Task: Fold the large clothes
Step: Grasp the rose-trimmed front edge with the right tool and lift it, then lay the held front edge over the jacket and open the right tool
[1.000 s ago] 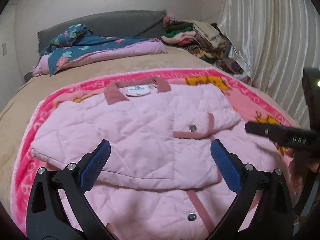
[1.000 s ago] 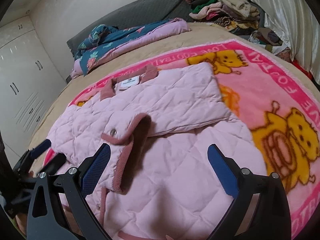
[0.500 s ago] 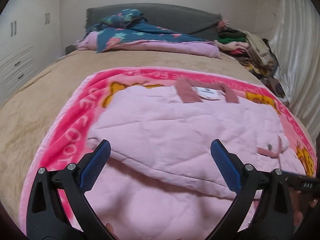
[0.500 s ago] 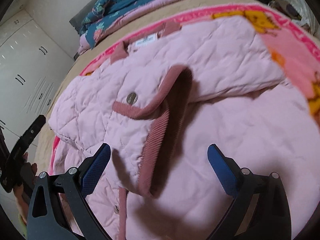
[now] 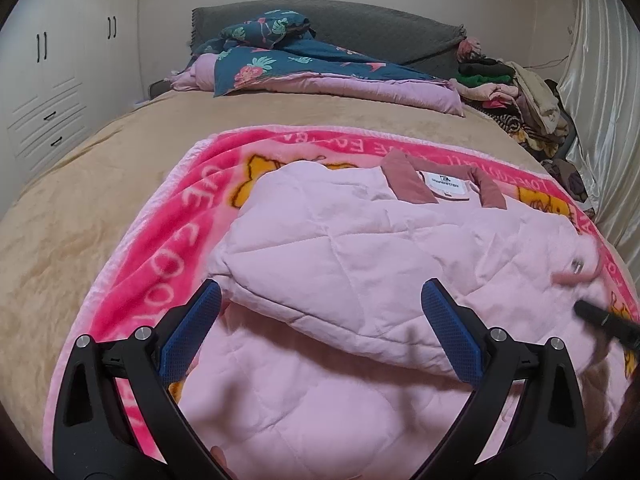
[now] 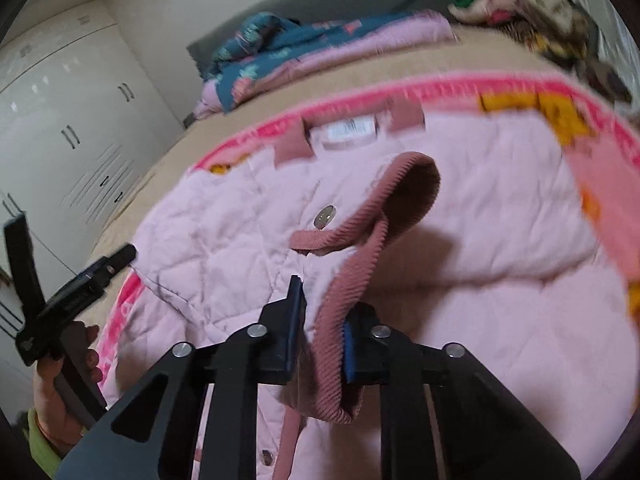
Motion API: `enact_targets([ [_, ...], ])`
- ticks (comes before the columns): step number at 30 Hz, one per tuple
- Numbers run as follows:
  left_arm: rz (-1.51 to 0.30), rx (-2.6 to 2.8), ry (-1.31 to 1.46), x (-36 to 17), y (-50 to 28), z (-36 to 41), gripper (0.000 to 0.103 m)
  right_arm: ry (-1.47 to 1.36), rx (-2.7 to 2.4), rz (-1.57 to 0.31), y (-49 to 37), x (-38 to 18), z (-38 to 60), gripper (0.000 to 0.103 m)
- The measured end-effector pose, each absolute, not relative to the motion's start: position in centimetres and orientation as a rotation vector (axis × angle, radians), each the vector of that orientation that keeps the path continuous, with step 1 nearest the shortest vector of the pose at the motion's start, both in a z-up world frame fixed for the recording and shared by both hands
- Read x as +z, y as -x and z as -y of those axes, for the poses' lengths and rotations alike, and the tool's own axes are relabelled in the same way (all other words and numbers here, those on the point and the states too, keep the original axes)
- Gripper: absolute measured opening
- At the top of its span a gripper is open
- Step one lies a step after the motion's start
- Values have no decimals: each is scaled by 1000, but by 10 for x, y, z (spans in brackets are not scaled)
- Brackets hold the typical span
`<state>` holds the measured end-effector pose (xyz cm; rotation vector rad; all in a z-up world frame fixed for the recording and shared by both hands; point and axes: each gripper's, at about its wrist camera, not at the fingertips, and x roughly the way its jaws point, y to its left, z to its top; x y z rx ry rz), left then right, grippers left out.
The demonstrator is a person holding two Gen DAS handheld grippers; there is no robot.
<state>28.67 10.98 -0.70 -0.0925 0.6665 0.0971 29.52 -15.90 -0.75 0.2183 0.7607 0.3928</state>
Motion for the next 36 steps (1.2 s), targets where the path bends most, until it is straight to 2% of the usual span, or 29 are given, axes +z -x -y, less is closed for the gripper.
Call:
enact_targets([
  [6,-659,97,92,-6,-289,-108,94,-102,385,-615,-300,46,172,11],
  [12,-655,85,75,-2,-296,-99,94,-61,335,-563,-311,62,198,9],
  [22,-652,58,102,7,-324,-87,94,-69,275,-593,-326,41,220,9],
  [33,-707,24,143,-17,-346,-81,93,-85,212,-673,-343,10,224,9],
  [36,-711,0,144,-19,-347,-79,90,-99,196,-692,-346,1,226,9],
])
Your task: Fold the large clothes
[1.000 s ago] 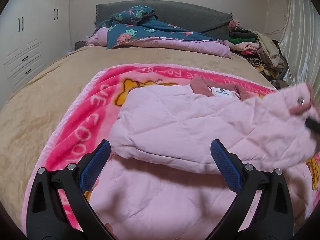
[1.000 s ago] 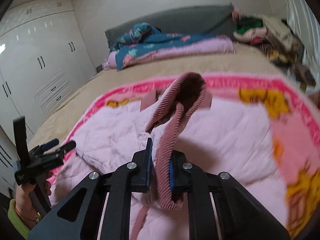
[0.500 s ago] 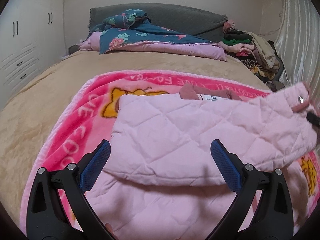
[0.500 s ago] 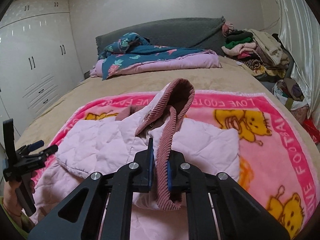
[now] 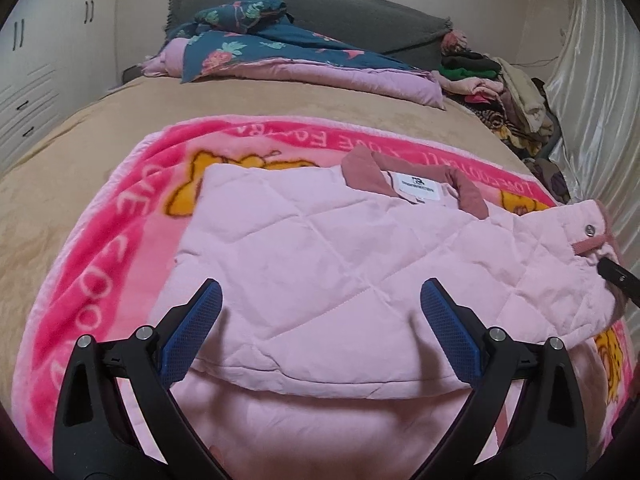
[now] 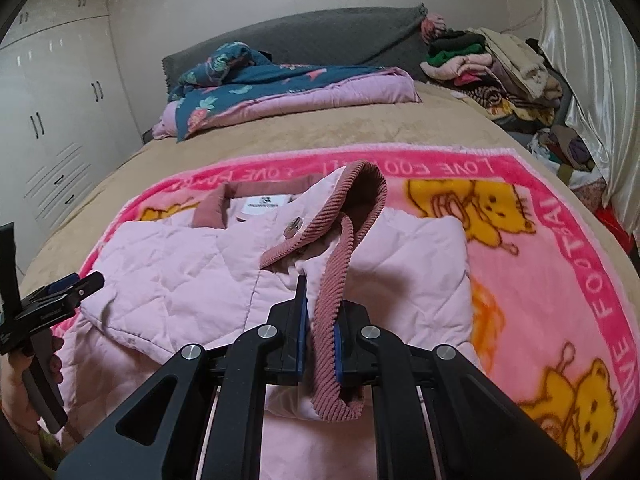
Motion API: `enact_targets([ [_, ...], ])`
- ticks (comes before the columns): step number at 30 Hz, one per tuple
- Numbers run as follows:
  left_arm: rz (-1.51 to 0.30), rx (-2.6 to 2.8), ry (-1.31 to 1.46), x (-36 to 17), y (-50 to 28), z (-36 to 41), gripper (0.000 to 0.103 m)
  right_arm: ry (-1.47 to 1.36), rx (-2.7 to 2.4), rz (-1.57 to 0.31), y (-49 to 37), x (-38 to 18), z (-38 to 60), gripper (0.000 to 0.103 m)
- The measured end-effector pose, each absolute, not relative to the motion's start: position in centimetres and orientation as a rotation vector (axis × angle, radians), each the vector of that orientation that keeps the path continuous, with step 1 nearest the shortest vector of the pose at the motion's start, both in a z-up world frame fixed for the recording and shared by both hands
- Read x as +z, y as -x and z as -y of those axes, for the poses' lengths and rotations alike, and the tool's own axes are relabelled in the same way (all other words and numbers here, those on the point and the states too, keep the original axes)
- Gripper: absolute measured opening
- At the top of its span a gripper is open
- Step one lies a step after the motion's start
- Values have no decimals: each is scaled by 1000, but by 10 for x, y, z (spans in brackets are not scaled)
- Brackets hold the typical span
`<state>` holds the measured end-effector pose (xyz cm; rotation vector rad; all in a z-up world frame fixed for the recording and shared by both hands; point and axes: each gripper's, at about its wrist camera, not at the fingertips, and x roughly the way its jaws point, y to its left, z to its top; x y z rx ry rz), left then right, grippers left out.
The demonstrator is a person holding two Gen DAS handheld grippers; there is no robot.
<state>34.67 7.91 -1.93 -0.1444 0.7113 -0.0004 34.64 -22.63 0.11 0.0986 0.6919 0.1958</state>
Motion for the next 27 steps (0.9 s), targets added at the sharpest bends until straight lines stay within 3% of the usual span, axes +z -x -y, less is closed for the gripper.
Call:
enact_targets([
  [6,-752,-19,122,-31,-353,-74,81,-95,160,-736,-353,-16,227,18],
  [9,-780,-11,99,-40,-357,-72,81,-77,114,-732,-352,-20,230,31],
  [11,-792,-9,97,-45,-358,-72,81,-73,86,-714,-347,-18,231,46],
  [17,-816,3,89,-56,-361,-70,82,-10,160,-687,-334,-12,207,61],
  [27,-832,8,79,-64,-363,-71,83,127,269,-869,-363,-54,136,65],
])
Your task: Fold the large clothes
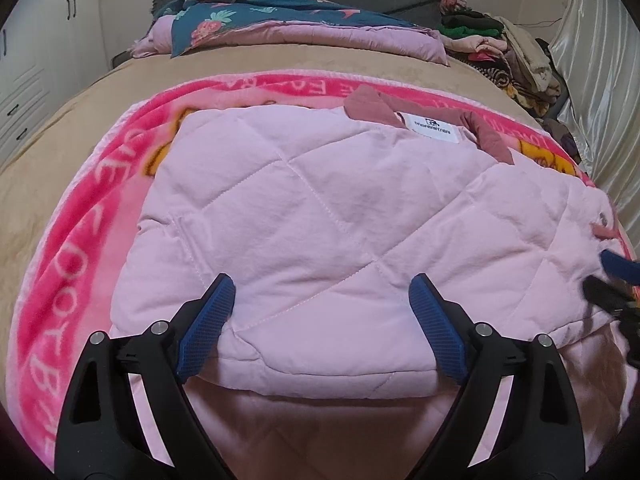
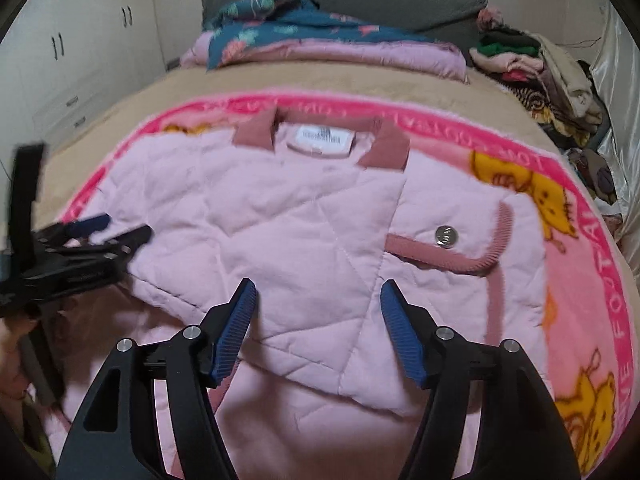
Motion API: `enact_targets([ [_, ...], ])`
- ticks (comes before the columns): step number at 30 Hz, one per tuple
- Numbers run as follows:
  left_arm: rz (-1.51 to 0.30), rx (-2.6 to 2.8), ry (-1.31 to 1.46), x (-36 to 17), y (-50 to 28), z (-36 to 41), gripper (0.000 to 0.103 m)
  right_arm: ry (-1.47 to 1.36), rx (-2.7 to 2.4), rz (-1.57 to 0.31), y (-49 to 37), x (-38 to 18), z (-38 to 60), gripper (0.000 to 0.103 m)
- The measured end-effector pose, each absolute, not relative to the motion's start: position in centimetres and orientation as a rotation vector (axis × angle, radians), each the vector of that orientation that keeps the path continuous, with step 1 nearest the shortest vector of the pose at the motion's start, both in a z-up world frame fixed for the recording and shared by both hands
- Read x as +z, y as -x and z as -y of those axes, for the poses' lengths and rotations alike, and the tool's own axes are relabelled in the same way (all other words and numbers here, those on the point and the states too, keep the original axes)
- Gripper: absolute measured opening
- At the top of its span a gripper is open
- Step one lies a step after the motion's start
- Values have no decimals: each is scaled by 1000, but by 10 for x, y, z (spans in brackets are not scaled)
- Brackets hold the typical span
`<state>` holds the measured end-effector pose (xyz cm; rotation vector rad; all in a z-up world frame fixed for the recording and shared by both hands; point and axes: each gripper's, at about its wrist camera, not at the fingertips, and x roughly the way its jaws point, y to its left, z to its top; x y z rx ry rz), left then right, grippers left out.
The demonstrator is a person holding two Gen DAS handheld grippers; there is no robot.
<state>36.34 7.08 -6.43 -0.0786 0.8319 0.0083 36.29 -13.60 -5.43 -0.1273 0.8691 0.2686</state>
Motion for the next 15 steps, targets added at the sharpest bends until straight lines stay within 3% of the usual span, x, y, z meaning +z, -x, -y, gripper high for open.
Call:
enact_targets([
  [8,-828,10,74,-61,-361,-70,83,134,244,-919,-381,-83,132,72],
  [15,-807,-7,80,-42,-348,-67,89,42,268,-895,-369,-64,144,74],
])
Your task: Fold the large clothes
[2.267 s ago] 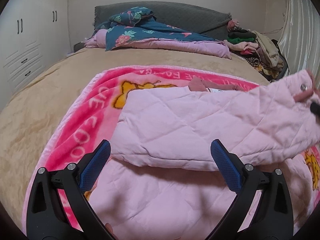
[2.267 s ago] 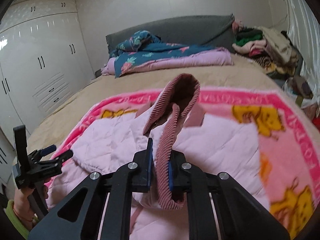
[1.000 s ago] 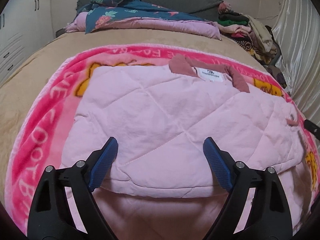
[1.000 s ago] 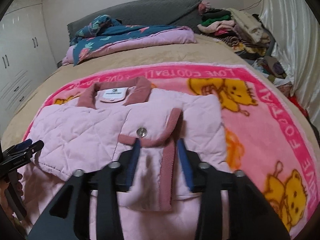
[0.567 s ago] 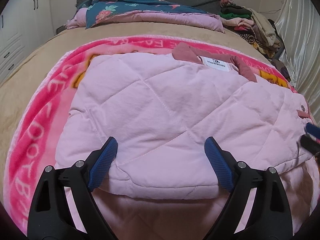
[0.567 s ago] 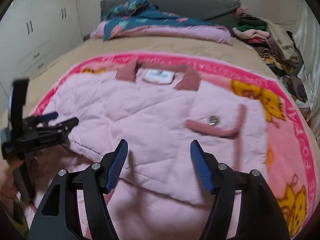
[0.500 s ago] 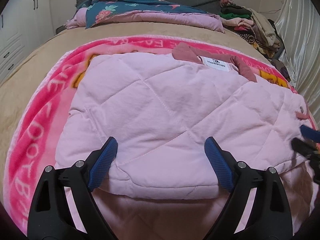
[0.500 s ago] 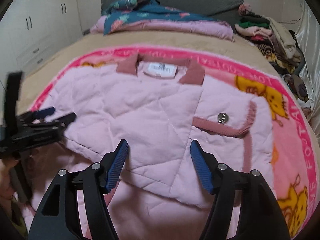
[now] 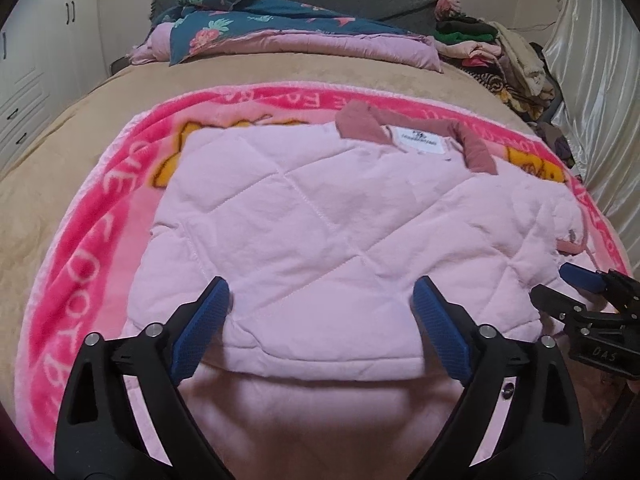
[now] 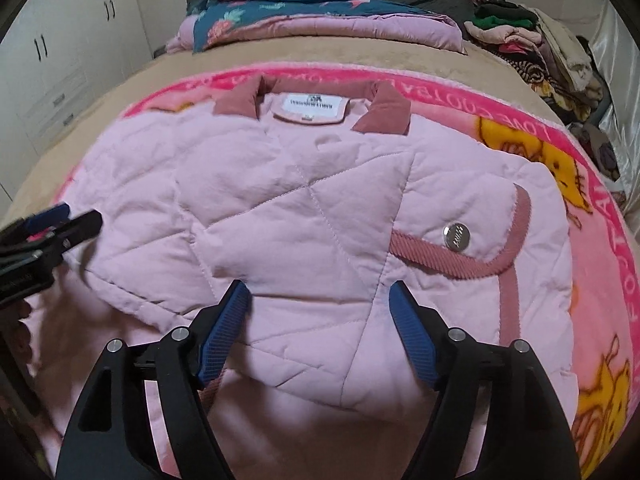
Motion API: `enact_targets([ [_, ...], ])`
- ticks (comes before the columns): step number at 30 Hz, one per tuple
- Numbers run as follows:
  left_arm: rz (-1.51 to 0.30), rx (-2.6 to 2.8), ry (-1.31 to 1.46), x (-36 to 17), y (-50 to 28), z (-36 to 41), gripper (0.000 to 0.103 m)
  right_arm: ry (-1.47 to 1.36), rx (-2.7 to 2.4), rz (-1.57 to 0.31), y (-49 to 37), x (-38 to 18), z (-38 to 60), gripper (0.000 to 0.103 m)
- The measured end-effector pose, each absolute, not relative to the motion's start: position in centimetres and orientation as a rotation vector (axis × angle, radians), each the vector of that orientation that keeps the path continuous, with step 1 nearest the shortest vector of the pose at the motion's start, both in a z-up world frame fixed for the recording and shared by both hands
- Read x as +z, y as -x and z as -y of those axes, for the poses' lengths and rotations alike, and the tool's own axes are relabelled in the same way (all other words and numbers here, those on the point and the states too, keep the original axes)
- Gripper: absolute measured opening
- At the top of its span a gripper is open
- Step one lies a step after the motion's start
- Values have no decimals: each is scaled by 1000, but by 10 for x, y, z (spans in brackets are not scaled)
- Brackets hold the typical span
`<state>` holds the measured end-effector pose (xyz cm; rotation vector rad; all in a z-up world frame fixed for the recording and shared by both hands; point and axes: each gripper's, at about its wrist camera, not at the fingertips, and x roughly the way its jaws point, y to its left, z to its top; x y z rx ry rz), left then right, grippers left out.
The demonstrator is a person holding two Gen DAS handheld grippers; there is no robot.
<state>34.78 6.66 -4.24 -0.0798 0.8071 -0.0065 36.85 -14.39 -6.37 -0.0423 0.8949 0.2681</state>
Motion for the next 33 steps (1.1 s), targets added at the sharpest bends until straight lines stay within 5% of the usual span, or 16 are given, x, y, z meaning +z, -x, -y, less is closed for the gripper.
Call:
enact_targets([
  [8,-791,-17,94,-21,-332,-64,94,-26,251,-818,-336,-33,160,91],
  [33,-614,-30,72,47,-231,-59,94,-118,216,-625,-215,43,211,97],
])
